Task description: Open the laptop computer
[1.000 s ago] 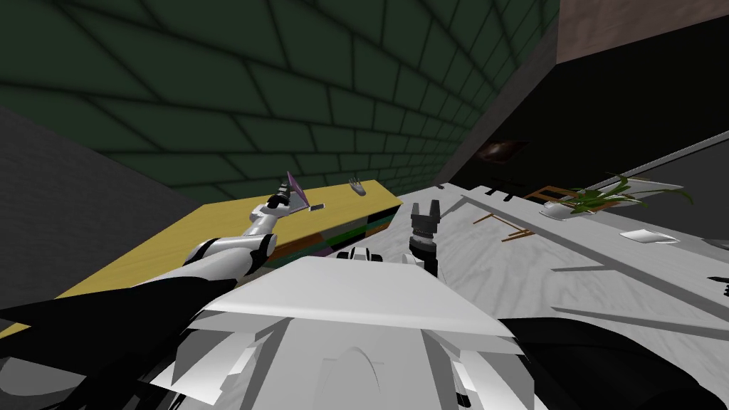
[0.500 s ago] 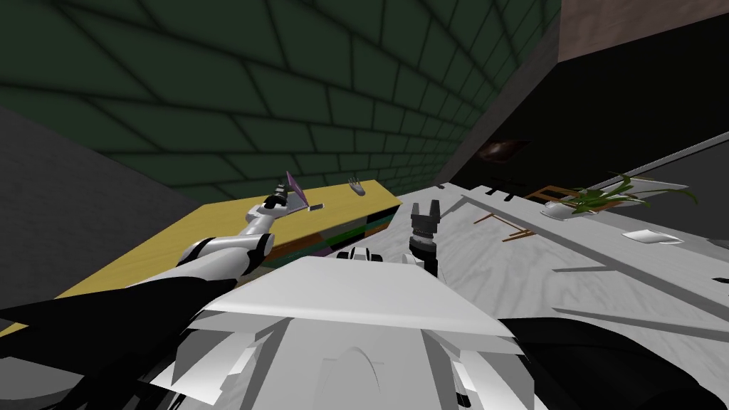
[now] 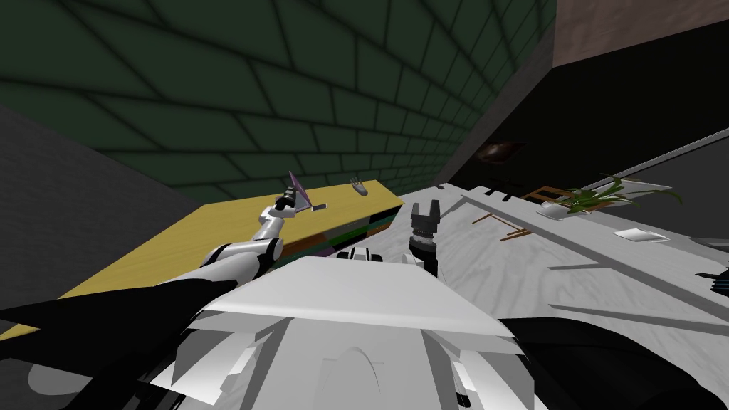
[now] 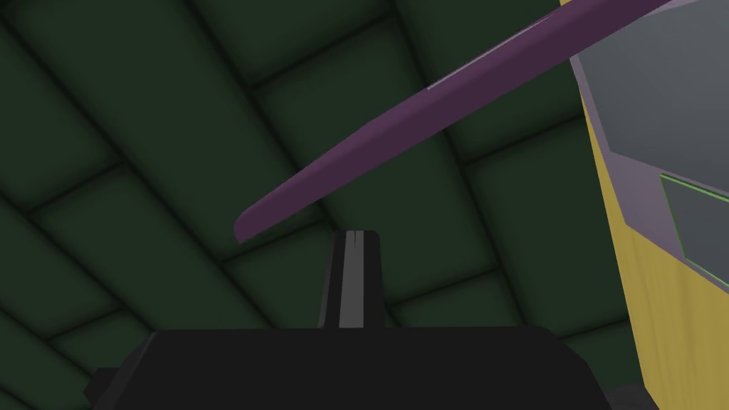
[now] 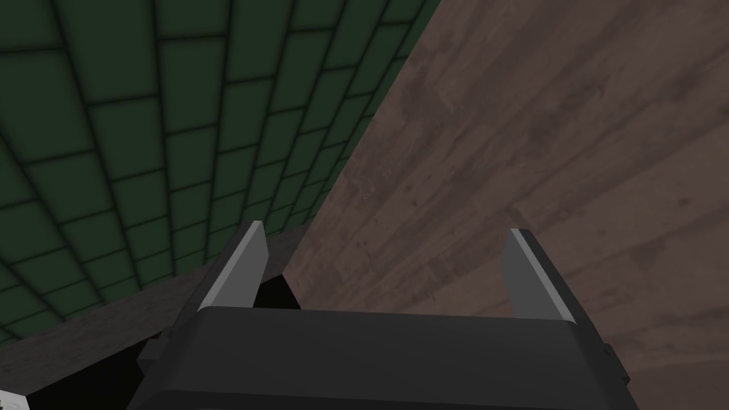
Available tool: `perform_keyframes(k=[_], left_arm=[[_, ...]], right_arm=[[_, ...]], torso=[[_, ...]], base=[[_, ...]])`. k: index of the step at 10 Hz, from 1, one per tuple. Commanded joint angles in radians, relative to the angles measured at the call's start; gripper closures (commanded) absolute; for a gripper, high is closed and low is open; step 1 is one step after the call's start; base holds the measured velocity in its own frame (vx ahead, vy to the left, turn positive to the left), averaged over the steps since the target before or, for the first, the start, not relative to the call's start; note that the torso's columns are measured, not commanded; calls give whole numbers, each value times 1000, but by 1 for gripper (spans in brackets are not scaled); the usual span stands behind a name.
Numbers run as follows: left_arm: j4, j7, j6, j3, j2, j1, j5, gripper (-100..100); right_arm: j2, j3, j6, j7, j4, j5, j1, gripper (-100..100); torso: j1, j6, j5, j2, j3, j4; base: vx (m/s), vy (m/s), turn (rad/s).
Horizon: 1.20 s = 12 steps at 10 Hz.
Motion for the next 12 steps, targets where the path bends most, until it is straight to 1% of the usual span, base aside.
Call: perform_keyframes(k=[1,2,3,4,5,6,7,8,9,10,11,12], left_arm=[[-72,-26,54,31,-63,35,-32,100],[-89,-26,58,31,-74,35,-32,100],[-121,-26,58,31,-74,35,-32,100],[-138,-26,58,31,-74,35,-32,100],[-138,-26,58,31,-74,35,-32,100],[-172,-46,102,57,-123,62,-59,100],[-216,-46,102,57,-131,62,-59,100],[-256,-66,146,83,-168,89,-86,100],[-283,-66,146,83,-187,89,-86,100],[-312,-66,146,83,-187,89,-86,100],[-321,-66,146,83,-187,89,-86,100],[-359,-86,190,109,-233,116,-113,100]], right_arm=[[0,0,0,0,0,0,0,0],[0,0,0,0,0,0,0,0],[0,0,0,0,0,0,0,0],[0,0,0,0,0,0,0,0],[0,0,0,0,0,0,0,0],[0,0,0,0,0,0,0,0],[0,0,0,0,0,0,0,0],[0,0,0,0,0,0,0,0],[0,0,0,0,0,0,0,0],[0,0,0,0,0,0,0,0],[0,0,0,0,0,0,0,0],[0,0,0,0,0,0,0,0]], torso=[[0,0,0,0,0,0],[3,0,1,0,0,0],[3,0,1,0,0,0],[1,0,0,1,0,0],[-1,0,0,1,0,0],[-2,1,-1,1,0,1],[2,0,1,1,1,0],[3,0,1,1,1,0],[5,0,2,1,1,0],[2,0,1,0,0,0],[-1,0,0,0,0,0],[-2,0,0,0,0,0]], base=[[-2,63,-7],[-6,68,-25],[-4,31,-5],[-3,5,11],[-1,-5,8],[-2,43,-28],[-9,61,-21],[-11,92,-22],[-9,76,-13],[-4,33,2],[-1,6,3],[-10,45,-20]])
